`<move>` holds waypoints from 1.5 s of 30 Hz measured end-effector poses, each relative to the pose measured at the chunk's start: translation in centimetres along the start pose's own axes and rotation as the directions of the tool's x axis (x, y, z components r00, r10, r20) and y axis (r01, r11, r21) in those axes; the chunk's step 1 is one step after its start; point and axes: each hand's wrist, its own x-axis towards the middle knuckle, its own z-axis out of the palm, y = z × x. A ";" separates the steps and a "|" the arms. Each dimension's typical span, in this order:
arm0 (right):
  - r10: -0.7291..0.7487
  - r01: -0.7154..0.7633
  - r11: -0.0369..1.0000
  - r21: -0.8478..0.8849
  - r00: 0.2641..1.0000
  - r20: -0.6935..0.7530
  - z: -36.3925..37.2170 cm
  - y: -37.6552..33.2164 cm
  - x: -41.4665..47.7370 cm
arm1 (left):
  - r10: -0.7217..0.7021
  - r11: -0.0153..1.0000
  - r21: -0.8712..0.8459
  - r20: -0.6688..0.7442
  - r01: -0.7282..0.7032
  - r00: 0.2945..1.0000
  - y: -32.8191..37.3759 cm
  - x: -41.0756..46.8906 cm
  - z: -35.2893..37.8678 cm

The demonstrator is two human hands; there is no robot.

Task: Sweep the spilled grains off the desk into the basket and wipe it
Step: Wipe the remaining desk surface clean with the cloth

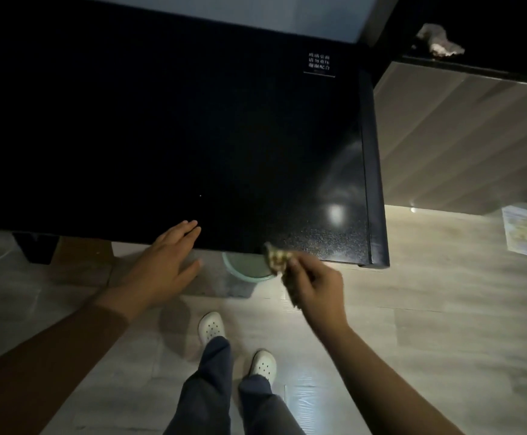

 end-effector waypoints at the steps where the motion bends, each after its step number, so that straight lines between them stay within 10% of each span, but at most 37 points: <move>1: -0.013 0.012 1.000 -0.012 0.997 -0.075 -0.6 -0.3 1.0 | -0.006 1.000 -0.003 0.000 0.006 1.000 0.2 -0.4 0.1; 8: -0.050 0.012 0.962 -0.274 0.990 -0.134 1.2 1.2 3.7 | -0.041 0.998 -0.059 -0.038 0.039 0.998 0.1 -1.8 -0.4; 12: -0.103 0.113 0.989 -0.096 0.989 0.103 5.6 -2.5 3.0 | -0.077 0.993 -0.098 -0.062 0.071 0.995 -1.5 -2.6 -1.7; 17: -0.196 0.193 0.979 -0.067 0.980 -0.029 10.3 -7.6 10.0 | -0.134 0.984 -0.128 -0.097 0.121 0.986 -4.9 -3.3 -3.5; 26: -0.168 0.284 0.925 -0.251 0.902 0.398 14.4 -6.4 8.1 | -0.177 0.980 -0.114 -0.138 0.162 0.975 -9.6 -3.7 -5.6; 29: 0.085 0.004 0.986 -0.164 0.844 0.529 12.1 -6.8 4.9 | -0.181 0.976 -0.146 -0.122 0.163 0.976 -9.7 -3.7 -6.0; 33: 0.209 -0.246 0.967 0.058 0.906 0.368 9.5 -8.5 4.9 | -0.151 0.979 -0.150 -0.102 0.135 0.983 -8.6 -2.9 -6.8; 45: 0.130 -0.116 0.991 0.072 0.964 -0.234 2.0 -8.6 13.2 | -0.027 0.994 -0.107 -0.055 0.021 0.998 -3.7 2.5 -10.0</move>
